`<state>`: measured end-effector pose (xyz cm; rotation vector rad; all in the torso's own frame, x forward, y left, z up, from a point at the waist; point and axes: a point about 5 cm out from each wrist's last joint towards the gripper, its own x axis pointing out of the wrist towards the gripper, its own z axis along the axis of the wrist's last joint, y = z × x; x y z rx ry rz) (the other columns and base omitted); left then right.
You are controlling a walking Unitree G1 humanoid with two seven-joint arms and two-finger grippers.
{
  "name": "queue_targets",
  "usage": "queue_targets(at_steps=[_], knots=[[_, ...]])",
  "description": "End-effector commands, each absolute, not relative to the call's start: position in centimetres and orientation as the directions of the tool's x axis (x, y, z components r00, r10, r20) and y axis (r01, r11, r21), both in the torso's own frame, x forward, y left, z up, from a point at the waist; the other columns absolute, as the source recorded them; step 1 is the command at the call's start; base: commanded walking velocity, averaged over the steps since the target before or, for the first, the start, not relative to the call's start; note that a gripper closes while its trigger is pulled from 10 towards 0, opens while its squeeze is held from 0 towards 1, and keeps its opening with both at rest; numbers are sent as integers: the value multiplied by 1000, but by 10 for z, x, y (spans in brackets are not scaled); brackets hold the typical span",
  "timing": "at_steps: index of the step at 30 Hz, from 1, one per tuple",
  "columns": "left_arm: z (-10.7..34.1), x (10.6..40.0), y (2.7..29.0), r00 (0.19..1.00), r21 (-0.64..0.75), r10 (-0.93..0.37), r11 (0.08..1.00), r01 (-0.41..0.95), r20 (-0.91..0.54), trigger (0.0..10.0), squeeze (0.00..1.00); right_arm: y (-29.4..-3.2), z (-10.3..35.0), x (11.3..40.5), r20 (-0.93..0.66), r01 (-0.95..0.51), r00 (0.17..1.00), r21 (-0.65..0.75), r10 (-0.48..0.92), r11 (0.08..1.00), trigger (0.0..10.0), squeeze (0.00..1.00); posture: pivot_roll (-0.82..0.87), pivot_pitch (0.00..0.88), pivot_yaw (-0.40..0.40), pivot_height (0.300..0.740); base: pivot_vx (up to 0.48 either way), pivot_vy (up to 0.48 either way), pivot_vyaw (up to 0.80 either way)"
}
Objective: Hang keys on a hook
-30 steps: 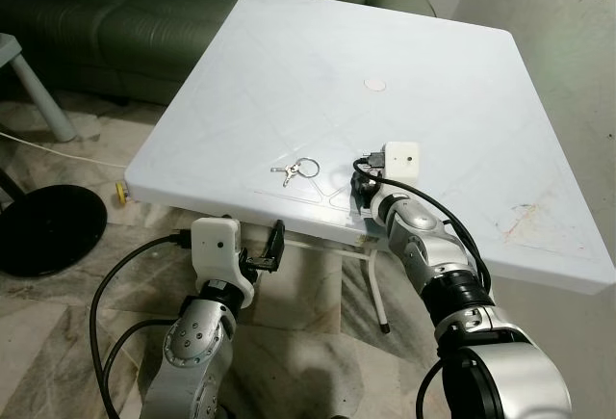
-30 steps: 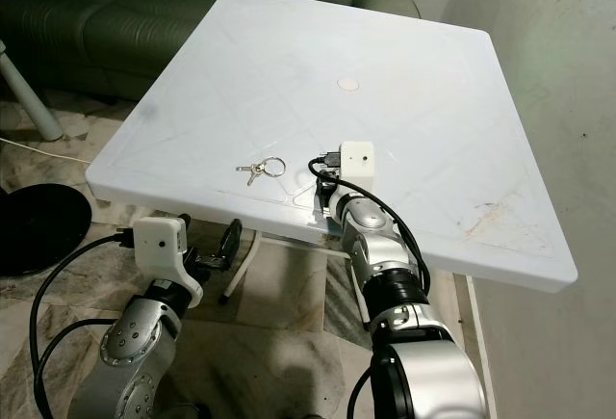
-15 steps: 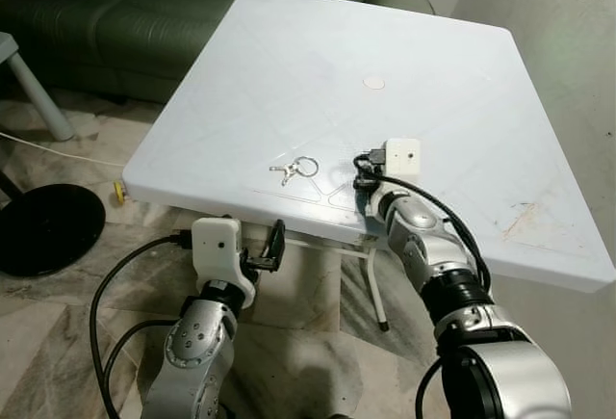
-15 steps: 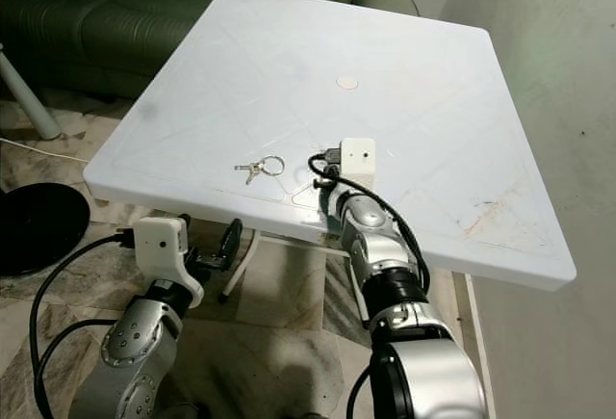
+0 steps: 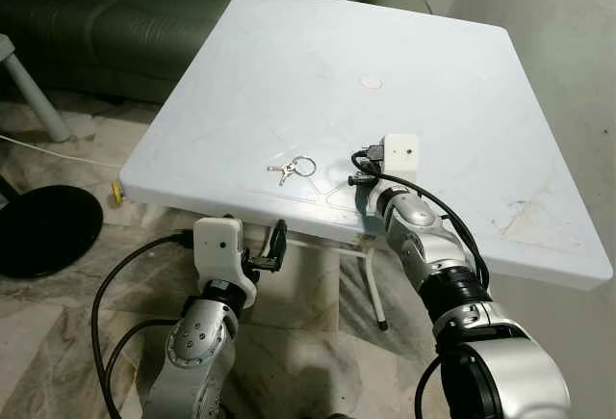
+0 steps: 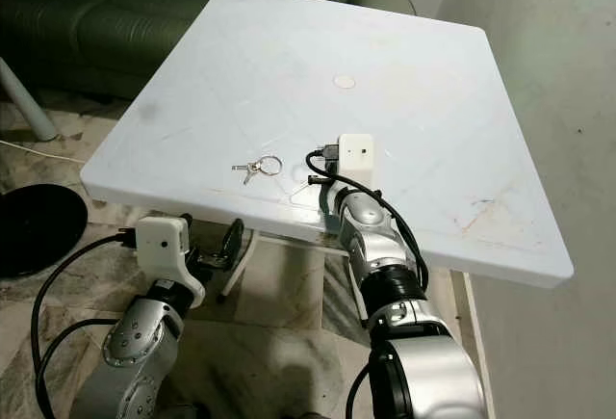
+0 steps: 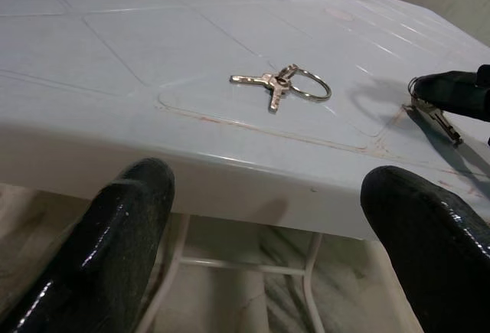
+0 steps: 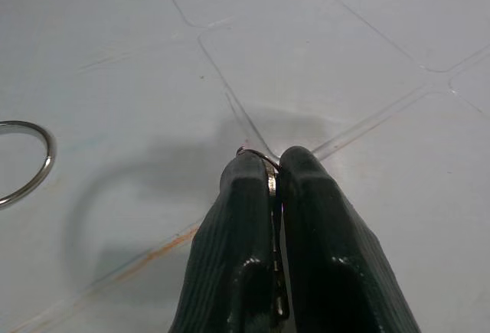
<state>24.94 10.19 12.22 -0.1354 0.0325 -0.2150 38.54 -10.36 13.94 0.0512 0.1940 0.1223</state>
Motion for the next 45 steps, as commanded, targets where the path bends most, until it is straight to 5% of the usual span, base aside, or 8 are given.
queue_targets(at_steps=[1, 5, 6, 17, 29, 35, 45], knots=[[124, 248, 93, 974, -169, -225, 961, 220, -10, 10000, 0, -108, 130, 383, -226, -103, 968, 46, 111, 994, 0, 0, 117, 139, -144, 740, 0, 0, 0], [124, 248, 94, 975, -170, -224, 961, 219, -9, 10000, 0, -105, 133, 383, -187, -145, 972, 11, 144, 989, 0, 0, 118, 139, -145, 740, 0, 0, 0], [124, 249, 94, 975, -170, -223, 961, 218, -9, 10000, 0, -104, 134, 382, -175, -158, 972, 8, 157, 987, 10000, 0, 117, 139, -145, 740, 0, 0, 0], [127, 253, 95, 978, -179, -209, 962, 206, 0, 10000, 0, -97, 150, 377, 8, -368, 921, 344, 390, 864, 10000, 0, 114, 144, -149, 740, 0, 0, 0], [133, 263, 97, 982, -193, -190, 962, 191, 26, 10000, 0, -107, 133, 380, -207, -193, 946, 258, 249, 947, 10000, 0, 99, 151, -155, 740, 0, 0, 0], [136, 268, 99, 982, -190, -184, 964, 188, 37, 10000, 0, -117, 126, 382, -293, -58, 954, 38, 66, 998, 10000, 0, 98, 152, -157, 740, 0, 0, 0], [141, 279, 103, 982, -174, -176, 967, 185, 64, 10000, 0, -117, 148, 381, -64, -181, 977, 245, 202, 952, 10000, 0, 86, 152, -158, 740, 0, 0, 0]])
